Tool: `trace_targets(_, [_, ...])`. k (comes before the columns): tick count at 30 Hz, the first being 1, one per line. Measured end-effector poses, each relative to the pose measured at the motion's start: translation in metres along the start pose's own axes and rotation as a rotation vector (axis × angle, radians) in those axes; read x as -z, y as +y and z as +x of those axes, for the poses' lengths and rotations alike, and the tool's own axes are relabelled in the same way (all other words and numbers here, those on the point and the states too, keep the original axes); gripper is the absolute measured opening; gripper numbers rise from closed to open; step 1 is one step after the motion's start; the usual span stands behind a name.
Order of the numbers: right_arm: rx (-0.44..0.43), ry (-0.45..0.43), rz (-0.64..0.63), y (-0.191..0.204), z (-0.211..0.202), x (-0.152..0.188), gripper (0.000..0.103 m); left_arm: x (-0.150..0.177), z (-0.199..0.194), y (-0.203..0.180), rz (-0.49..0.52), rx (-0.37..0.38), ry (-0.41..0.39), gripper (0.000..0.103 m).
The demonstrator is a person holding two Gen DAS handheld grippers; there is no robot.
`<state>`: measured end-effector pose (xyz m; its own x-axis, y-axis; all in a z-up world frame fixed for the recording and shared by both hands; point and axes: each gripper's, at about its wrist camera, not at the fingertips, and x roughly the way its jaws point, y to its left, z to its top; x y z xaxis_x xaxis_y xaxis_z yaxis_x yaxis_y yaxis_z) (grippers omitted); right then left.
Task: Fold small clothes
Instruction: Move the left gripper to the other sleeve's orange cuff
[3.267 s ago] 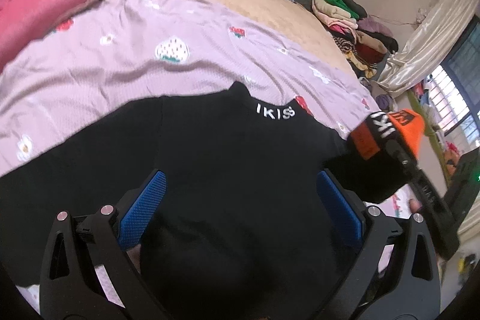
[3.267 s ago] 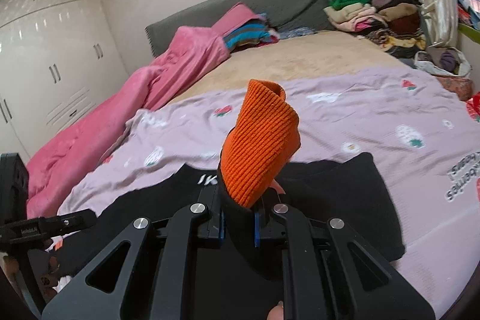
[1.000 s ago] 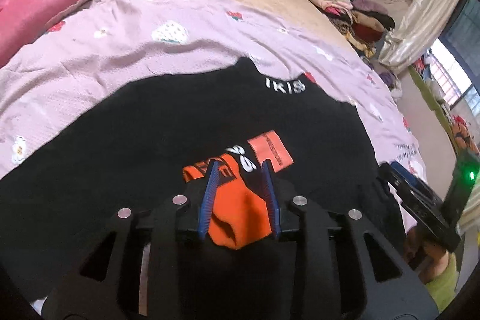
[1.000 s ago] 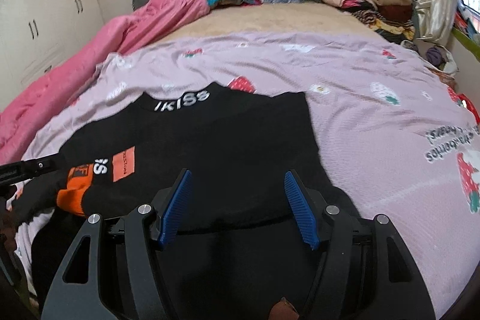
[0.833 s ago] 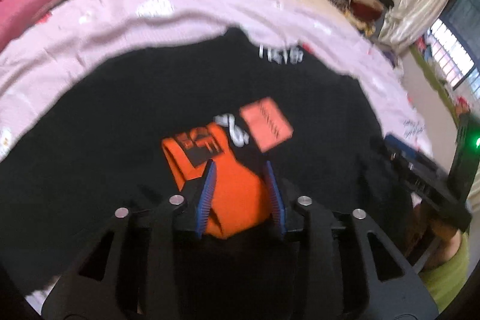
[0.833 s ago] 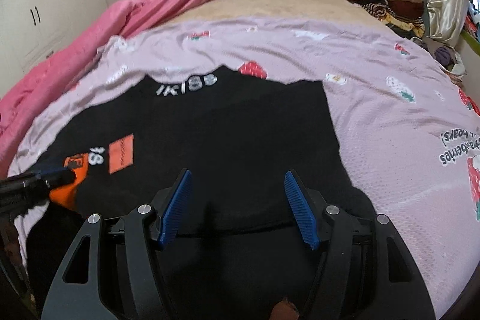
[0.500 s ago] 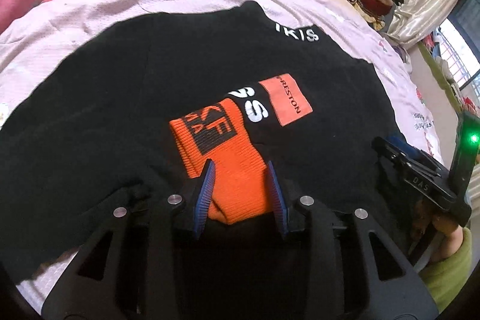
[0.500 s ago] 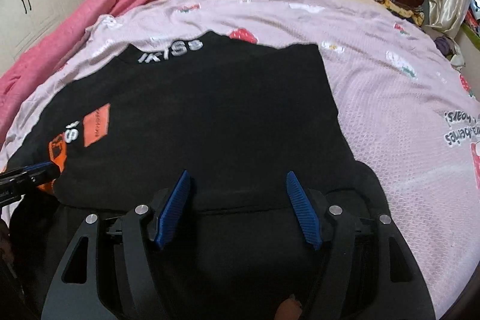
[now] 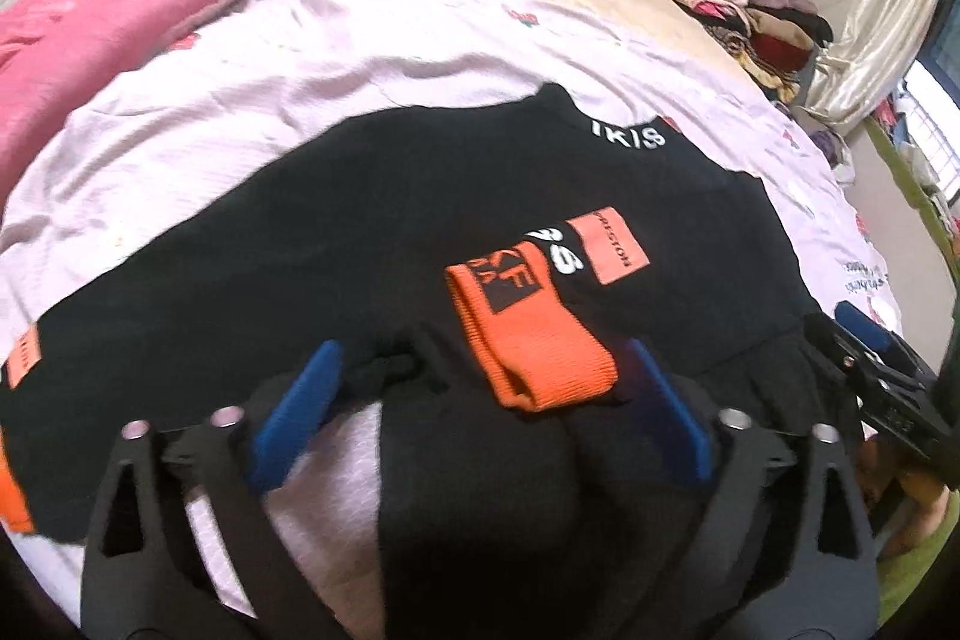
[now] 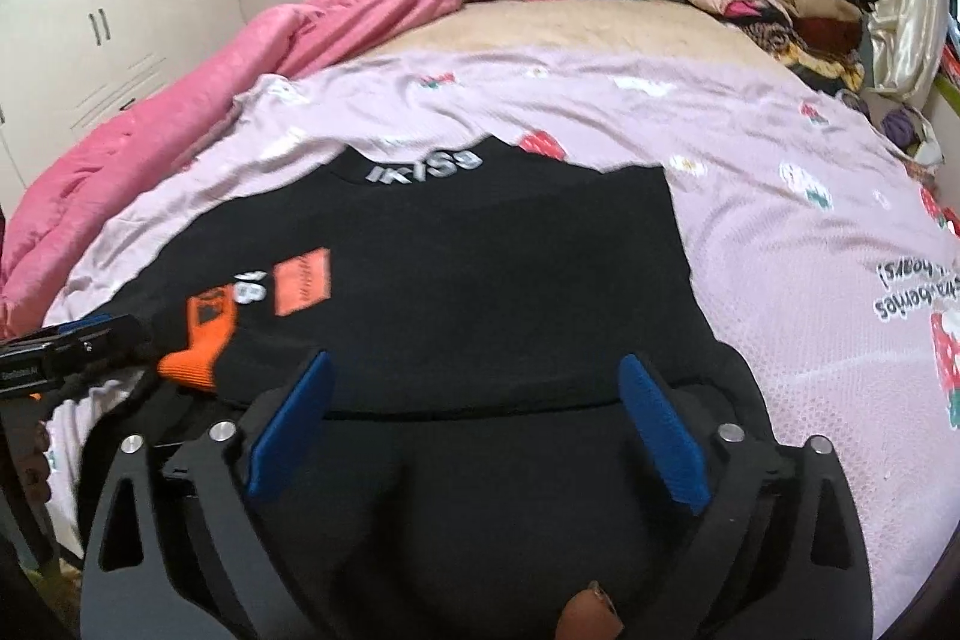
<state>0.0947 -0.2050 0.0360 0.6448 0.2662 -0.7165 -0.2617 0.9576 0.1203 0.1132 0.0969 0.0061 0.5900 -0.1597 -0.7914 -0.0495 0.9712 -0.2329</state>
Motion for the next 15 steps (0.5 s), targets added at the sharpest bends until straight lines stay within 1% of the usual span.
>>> trace_targets(5, [-0.033,-0.035,-0.030,0.024,-0.015,-0.005,0.097,0.004,-0.016,0.013,-0.030,-0.012,-0.026,0.093])
trace_targets(15, [-0.091,-0.062,-0.111,0.080,-0.029,-0.009,0.098,0.019,-0.047,0.051,-0.118,-0.050,-0.062,0.093])
